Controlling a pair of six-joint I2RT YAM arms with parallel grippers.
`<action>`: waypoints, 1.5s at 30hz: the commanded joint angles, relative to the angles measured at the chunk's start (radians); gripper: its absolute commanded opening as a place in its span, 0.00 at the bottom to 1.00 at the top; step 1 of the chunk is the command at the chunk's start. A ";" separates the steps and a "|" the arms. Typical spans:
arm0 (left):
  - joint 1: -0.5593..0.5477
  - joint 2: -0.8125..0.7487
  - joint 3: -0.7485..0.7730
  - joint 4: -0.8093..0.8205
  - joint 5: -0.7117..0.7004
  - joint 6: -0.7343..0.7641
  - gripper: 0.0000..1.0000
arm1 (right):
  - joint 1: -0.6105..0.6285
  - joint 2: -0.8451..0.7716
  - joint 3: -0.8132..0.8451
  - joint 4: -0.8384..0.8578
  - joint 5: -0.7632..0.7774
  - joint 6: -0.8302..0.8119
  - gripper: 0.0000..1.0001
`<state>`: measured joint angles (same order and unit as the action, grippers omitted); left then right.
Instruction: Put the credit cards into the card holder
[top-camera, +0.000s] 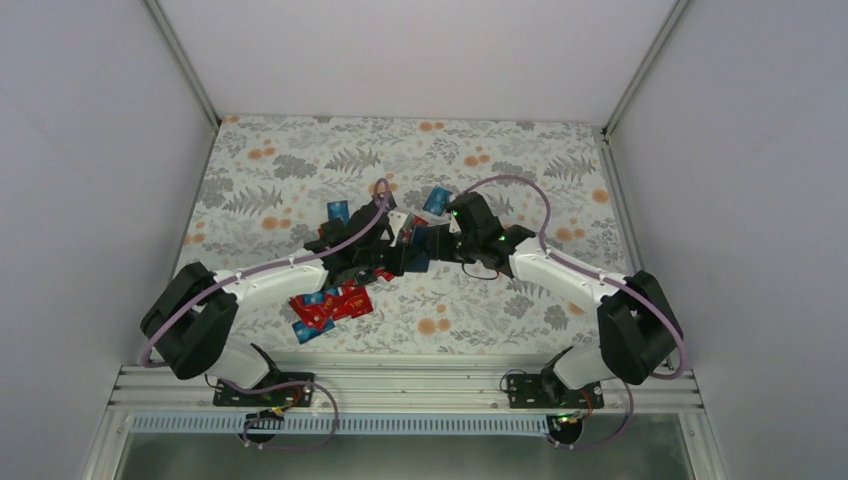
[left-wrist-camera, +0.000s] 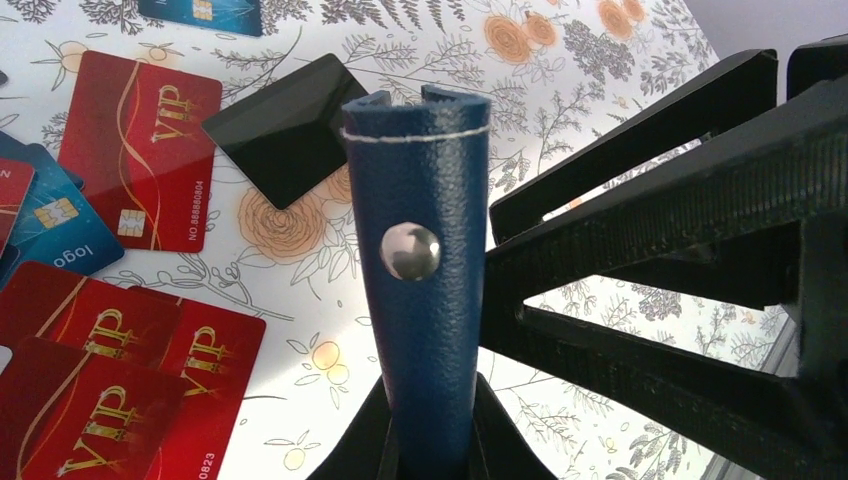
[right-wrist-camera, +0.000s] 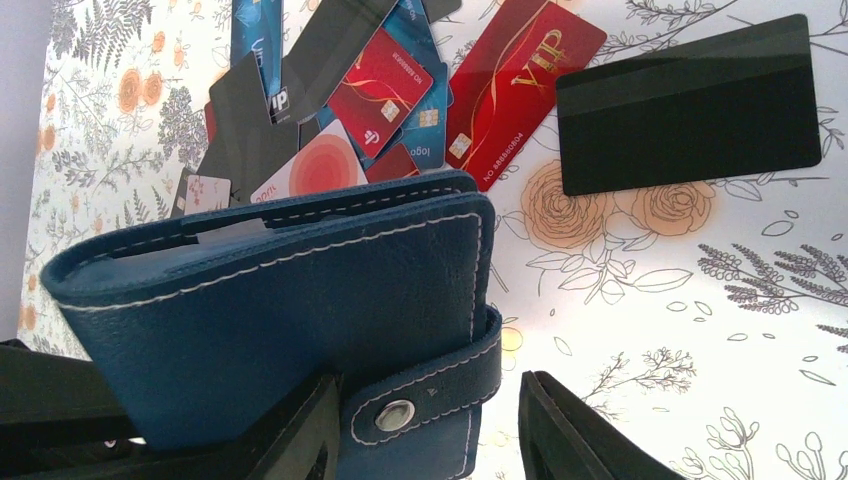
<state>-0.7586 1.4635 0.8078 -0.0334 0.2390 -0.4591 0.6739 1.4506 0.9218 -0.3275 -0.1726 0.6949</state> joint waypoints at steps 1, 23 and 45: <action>-0.012 -0.023 0.040 0.085 0.034 0.042 0.02 | 0.010 0.040 -0.018 0.001 0.008 -0.008 0.46; -0.022 -0.008 0.106 0.034 -0.020 0.075 0.02 | 0.010 0.046 -0.061 0.007 -0.032 -0.027 0.33; -0.018 0.086 0.240 -0.118 -0.114 0.130 0.02 | -0.172 -0.056 -0.184 -0.034 0.027 -0.100 0.36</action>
<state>-0.7765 1.5215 0.9955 -0.1318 0.1638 -0.3702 0.5430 1.4952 0.7147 -0.3332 -0.1623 0.6342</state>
